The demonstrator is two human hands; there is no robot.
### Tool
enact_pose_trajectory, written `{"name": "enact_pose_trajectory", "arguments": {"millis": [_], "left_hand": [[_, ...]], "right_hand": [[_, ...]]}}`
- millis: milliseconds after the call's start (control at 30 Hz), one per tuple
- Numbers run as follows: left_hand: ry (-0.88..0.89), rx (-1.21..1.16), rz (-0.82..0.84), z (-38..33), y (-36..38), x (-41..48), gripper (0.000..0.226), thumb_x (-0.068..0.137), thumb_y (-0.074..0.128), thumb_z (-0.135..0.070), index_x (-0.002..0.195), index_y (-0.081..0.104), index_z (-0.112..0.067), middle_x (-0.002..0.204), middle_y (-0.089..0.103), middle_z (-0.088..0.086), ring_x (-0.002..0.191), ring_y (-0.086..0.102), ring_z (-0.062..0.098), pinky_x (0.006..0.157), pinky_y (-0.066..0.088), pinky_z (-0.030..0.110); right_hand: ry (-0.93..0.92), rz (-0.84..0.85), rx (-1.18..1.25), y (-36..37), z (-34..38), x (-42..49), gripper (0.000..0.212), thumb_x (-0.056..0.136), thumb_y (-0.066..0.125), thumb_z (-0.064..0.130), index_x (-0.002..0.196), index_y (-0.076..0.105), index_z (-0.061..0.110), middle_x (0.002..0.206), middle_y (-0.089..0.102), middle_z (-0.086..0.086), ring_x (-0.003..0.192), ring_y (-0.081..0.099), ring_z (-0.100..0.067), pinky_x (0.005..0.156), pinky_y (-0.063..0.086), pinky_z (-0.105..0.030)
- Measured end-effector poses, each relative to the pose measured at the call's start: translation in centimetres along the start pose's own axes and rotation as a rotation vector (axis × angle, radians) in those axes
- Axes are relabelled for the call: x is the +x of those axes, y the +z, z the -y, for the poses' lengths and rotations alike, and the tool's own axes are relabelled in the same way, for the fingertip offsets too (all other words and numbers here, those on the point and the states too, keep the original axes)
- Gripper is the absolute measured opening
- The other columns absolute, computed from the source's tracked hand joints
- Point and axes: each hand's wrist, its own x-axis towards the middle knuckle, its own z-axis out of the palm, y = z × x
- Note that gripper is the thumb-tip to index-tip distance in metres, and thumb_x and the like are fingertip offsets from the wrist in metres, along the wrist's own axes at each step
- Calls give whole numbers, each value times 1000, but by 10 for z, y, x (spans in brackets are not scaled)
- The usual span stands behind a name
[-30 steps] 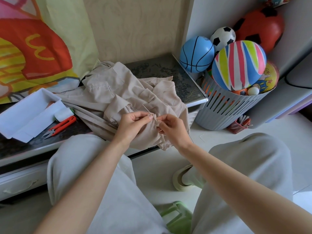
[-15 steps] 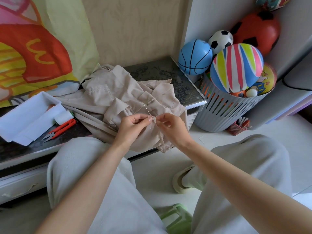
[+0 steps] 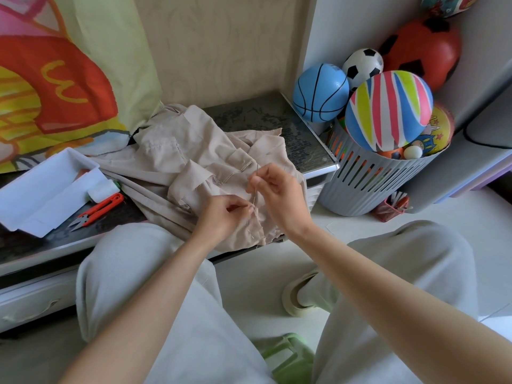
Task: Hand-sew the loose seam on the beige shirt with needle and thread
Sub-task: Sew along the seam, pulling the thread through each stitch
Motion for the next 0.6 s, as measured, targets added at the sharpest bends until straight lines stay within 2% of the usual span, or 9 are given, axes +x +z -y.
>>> {"name": "enact_pose_trajectory", "arguments": {"millis": [100,167,233,300,433,600], "left_hand": [[12,91,-52,5,0,3,7,88,62,-5,85,69,-6,72,63,-5,56,53,-15,62,38,1],[13,50,-89,4,-2,4,9,88,60,-4,83,67,-7,72,62,-3,54,52,-11,61,39,4],[42,18,-124,4,-6,5,17,88,62,-5,77,66,-17,74,64,-6,59,55,-10,66,42,7],[69,33,-155,7,-8,6,19,88,63,-6,77,65,-22,75,65,-10,63,56,-9,70,44,9],[90,19,-204,10,-9,8,7,88,62,-5,87,68,-8,77,65,-9,65,56,-10,71,44,7],[116,8,-232,10,-9,8,11,88,62,-3,85,67,-12,78,65,-11,67,58,-11,71,44,5]], "right_hand": [[-8,48,167,4,11,0,17,99,43,3,88,55,9,68,51,0,61,52,-10,61,50,-22],[-2,40,98,2,8,-2,18,100,41,9,91,56,11,62,46,5,53,44,-3,55,43,-18],[43,21,13,-4,-3,-5,18,100,42,14,93,57,7,55,45,14,48,40,0,55,34,-16],[112,-7,-59,-15,-16,-11,20,100,42,16,94,58,6,53,46,16,49,39,0,58,34,-19],[222,-43,-202,-37,-41,-24,20,99,42,15,90,59,8,63,46,5,55,40,-4,53,34,-13],[321,-33,-304,-53,-66,-33,22,100,37,12,94,58,11,65,48,2,57,41,-9,51,35,-14]]}}
